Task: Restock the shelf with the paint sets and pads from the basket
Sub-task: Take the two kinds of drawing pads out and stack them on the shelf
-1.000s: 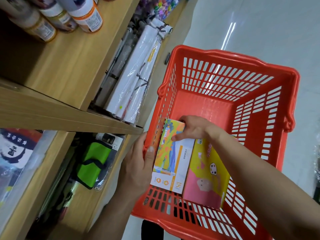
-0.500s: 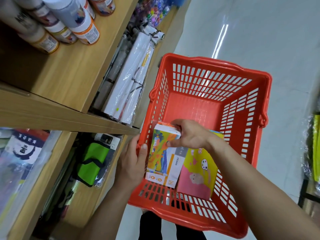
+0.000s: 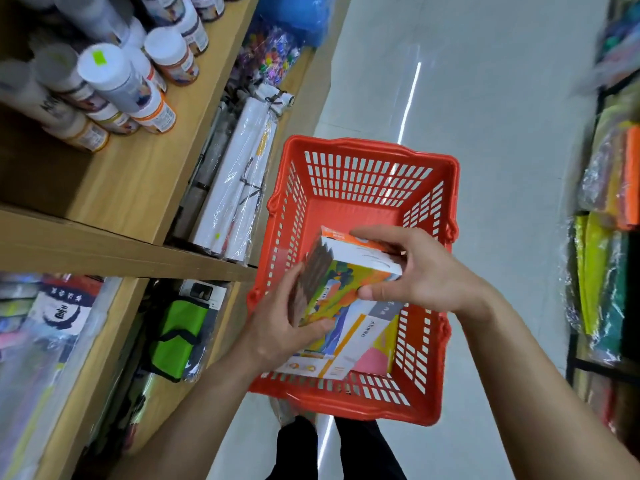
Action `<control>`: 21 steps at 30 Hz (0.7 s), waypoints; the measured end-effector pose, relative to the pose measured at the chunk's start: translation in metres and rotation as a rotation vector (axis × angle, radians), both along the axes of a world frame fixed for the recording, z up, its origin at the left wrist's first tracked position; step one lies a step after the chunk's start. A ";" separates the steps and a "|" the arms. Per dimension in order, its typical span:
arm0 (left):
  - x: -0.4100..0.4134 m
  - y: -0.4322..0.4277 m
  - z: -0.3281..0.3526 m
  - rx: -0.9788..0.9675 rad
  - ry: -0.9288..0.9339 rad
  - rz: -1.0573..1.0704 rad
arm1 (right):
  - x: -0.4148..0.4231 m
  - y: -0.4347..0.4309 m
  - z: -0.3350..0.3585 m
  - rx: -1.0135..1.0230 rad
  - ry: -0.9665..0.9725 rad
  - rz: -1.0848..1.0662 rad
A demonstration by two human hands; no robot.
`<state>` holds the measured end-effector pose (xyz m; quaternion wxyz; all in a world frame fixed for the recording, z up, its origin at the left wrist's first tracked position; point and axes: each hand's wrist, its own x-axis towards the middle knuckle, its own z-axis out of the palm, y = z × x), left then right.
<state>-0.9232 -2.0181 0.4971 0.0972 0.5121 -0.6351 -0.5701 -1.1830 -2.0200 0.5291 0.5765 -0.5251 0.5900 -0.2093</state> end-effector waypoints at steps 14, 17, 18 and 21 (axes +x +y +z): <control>-0.097 -0.013 0.006 0.299 0.311 0.117 | 0.002 0.100 -0.016 0.099 -0.494 -0.946; -0.097 -0.017 -0.029 0.211 0.114 0.241 | -0.027 0.122 -0.019 0.103 -0.369 -1.057; -0.093 -0.015 -0.050 0.181 -0.011 0.268 | -0.037 0.130 -0.020 0.114 -0.332 -1.091; -0.083 0.003 -0.106 0.344 -0.230 0.205 | -0.055 0.154 -0.029 0.172 -0.276 -1.170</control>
